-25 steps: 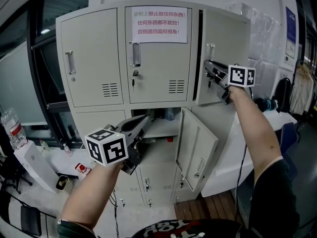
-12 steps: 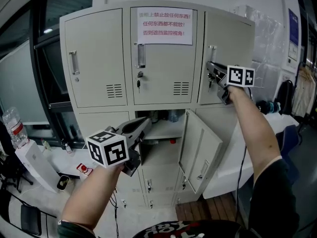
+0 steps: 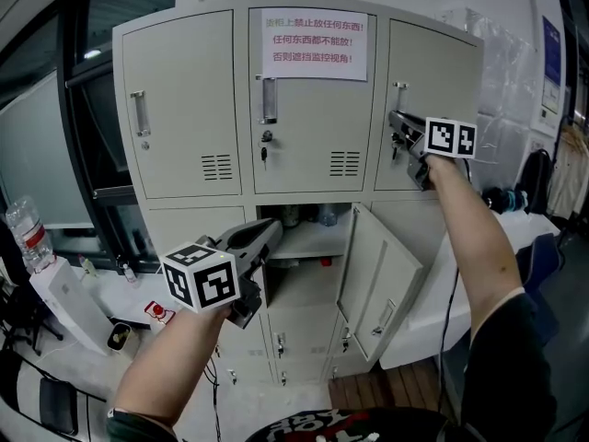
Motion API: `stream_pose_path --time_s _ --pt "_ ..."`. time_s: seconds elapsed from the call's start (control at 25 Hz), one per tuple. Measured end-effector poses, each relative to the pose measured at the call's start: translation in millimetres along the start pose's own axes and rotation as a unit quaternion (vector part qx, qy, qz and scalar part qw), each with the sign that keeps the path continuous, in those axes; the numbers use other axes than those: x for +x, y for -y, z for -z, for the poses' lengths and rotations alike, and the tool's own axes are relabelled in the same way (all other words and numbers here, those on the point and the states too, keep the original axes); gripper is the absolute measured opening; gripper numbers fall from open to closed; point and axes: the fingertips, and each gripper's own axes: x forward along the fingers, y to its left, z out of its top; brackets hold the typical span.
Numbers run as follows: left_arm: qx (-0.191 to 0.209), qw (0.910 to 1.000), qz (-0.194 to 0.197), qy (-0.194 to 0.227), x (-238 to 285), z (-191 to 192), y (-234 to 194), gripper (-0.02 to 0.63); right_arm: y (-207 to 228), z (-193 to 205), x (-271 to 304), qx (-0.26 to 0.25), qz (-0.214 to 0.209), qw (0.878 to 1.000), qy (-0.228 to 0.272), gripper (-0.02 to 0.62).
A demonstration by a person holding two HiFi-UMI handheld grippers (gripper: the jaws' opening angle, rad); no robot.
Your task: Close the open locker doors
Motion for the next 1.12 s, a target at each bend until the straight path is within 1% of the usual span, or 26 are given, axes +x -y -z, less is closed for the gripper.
stream_pose_path --time_s 0.24,0.52,0.68,0.92,1.12 --pt "-0.003 1.0000 -0.003 -0.003 3.6 3.7 -9.7 0.008 -0.9 -1.6 3.0 0.007 -0.003 1.000 -0.003 0.067" --pt "-0.003 1.0000 0.004 -0.006 5.0 4.6 -5.8 0.008 -0.8 -0.8 2.0 0.001 0.014 1.000 0.001 0.069" --pt "-0.004 0.9999 0.001 -0.010 1.5 5.8 -7.1 0.008 -0.8 -0.1 -0.6 -0.015 0.032 0.999 0.000 0.072" --pt "-0.003 0.9999 -0.001 -0.012 -2.8 5.5 -6.9 0.008 0.6 2.3 -6.8 -0.057 0.072 0.996 -0.004 0.072" --pt "-0.003 0.9999 0.002 -0.012 -4.6 4.2 -4.4 0.008 6.8 3.3 -14.2 -0.063 0.101 0.993 -0.001 0.072"
